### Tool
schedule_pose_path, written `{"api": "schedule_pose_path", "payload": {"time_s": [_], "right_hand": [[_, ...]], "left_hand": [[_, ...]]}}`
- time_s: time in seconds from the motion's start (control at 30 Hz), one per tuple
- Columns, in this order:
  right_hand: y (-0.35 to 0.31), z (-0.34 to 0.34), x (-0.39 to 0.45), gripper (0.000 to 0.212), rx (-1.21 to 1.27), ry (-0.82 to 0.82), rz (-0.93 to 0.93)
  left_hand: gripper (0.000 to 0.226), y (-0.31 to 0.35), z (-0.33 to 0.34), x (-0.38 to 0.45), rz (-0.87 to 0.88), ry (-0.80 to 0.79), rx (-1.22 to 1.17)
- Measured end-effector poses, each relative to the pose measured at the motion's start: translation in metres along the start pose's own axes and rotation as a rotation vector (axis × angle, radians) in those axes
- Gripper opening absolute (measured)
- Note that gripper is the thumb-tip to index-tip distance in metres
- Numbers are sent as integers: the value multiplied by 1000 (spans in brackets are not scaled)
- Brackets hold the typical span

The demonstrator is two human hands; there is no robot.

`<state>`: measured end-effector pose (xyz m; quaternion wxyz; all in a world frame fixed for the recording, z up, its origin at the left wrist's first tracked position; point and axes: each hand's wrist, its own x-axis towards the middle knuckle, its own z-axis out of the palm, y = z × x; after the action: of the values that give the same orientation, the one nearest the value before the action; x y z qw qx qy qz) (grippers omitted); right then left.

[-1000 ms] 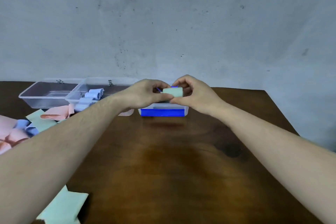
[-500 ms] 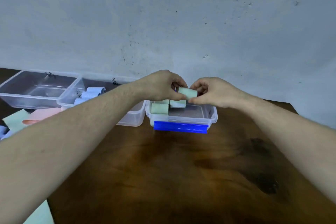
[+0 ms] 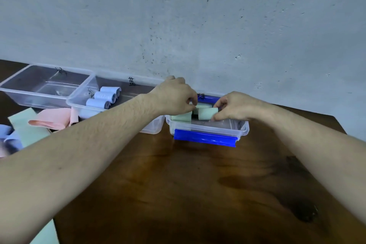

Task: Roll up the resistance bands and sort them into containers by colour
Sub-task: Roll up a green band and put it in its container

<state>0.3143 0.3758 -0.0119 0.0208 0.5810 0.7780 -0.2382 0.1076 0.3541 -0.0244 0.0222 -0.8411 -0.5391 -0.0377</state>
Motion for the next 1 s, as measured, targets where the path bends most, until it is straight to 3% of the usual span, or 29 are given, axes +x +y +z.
{"api": "schedule_pose_path", "payload": {"time_s": [0.43,0.6,0.73,1.0], "right_hand": [[-16,17,6,36,127,-95,186],[-17,19,7,28,197,-130,268],[-19,19,6,9,205,-128,281],[-20,20,7,19,257,-139,304]], "left_hand": [[34,3,8,-1,6,-116,189],[33,3,8,0,3,-136,201],[33,3,8,0,4,-140,209],[34,5,8,0,1,-148,220]]}}
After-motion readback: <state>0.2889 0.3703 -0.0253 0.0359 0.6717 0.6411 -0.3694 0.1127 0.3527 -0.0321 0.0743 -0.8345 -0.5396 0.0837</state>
